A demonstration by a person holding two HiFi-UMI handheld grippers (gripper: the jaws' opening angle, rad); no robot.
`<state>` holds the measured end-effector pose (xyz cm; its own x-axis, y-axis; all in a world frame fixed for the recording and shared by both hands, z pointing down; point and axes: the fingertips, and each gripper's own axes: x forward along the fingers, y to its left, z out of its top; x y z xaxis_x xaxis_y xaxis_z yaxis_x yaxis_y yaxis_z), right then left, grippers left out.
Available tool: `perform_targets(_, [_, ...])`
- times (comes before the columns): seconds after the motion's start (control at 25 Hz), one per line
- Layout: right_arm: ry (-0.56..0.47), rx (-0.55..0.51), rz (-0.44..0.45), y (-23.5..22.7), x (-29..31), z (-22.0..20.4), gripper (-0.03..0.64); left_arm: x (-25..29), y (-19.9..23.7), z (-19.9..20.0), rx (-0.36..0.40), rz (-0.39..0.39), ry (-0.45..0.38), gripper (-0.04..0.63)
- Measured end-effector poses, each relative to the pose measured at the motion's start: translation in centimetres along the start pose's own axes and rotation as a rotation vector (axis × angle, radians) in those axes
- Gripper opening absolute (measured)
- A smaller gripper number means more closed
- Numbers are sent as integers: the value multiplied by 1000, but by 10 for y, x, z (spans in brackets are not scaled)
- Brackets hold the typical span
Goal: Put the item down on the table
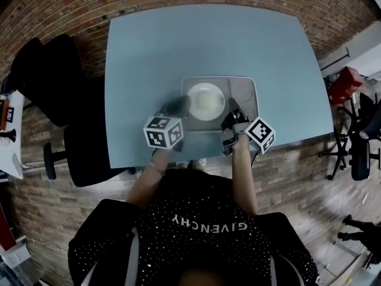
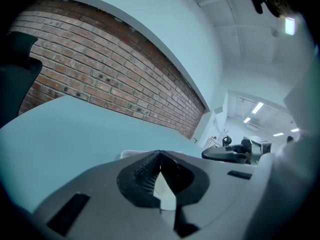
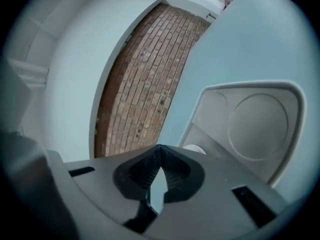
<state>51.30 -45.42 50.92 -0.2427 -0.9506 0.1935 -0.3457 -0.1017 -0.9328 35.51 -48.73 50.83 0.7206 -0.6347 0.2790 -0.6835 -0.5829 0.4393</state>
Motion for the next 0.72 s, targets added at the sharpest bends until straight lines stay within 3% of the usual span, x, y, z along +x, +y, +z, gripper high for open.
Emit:
perform_targets(0.2, [-23,27,90,7,-6,7,10,-7,4,-1,-22,9,-4,11])
perform_targets(0.72, [-4,122,92,3,-2,-7,10,-11,5,-5,-53,-2,6,11])
